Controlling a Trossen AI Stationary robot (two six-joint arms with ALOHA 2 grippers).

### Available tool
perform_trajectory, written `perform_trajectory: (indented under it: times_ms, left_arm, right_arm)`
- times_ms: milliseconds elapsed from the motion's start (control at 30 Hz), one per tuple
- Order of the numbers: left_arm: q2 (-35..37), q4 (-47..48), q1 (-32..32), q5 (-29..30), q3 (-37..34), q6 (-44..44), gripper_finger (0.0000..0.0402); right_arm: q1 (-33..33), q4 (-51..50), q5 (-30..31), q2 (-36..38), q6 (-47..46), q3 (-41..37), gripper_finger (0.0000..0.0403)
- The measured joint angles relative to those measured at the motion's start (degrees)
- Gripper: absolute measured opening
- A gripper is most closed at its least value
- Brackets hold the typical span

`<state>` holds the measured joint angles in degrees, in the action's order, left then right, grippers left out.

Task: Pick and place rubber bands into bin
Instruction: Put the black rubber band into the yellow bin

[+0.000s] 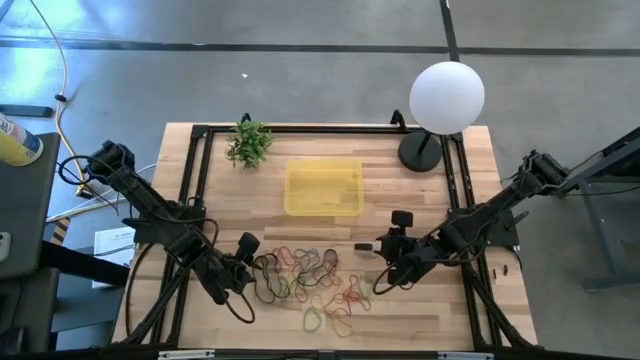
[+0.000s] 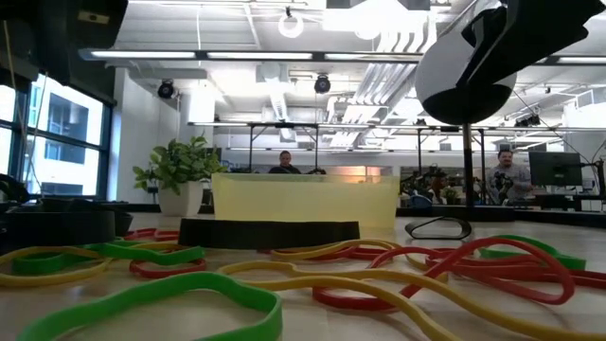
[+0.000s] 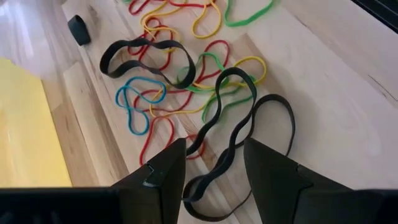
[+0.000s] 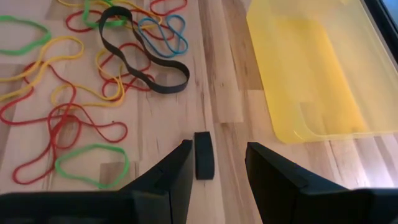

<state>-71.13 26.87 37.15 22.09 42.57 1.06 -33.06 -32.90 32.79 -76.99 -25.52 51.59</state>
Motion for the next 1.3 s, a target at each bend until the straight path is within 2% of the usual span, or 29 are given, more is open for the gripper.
perform_trajectory:
  times_ms: [400, 667, 1000, 1300]
  left_arm:
    - [0.00, 0.00, 0.00, 0.83, 0.00, -0.64, 0.0150]
    - [0.00, 0.27, 0.00, 0.84, 0.00, -1.50, 0.0150]
    - [0.00, 0.53, 0.00, 1.04, 0.00, 0.43, 0.0150]
    - [0.00, 0.45, 0.00, 3.90, 0.01, 0.62, 0.0150]
  right_arm:
    - [0.04, 0.29, -0.14, -0.82, -1.43, 0.00, 0.0138]
    - [0.44, 6.17, -4.22, -11.31, 2.57, 0.02, 0.0138]
    - [0.52, 6.72, 1.18, -19.11, -3.47, 0.00, 0.0138]
    - [2.84, 7.47, 1.41, -22.64, -4.22, 0.02, 0.0138]
